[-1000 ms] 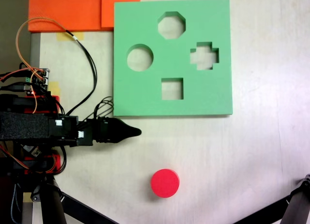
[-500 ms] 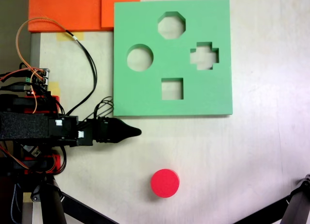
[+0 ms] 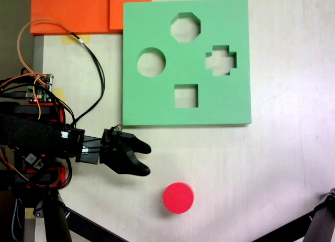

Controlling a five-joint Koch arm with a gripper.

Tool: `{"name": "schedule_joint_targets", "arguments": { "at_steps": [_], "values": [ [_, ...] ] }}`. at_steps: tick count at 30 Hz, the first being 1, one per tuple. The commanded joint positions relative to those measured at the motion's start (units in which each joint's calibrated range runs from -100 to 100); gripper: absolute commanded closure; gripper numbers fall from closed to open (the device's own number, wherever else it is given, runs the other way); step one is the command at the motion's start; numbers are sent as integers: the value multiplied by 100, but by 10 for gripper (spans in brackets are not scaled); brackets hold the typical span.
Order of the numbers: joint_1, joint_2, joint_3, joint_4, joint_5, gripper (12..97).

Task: Put the cylinder block into the corresponding hole

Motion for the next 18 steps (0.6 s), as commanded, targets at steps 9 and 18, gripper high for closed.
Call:
{"name": "schedule_joint_targets", "arguments": {
  "at_steps": [9,18],
  "values": [
    [-288,-55,-98,1524,2418,558],
    [-303,-55,-98,2131,2393,298]
  ]
}}
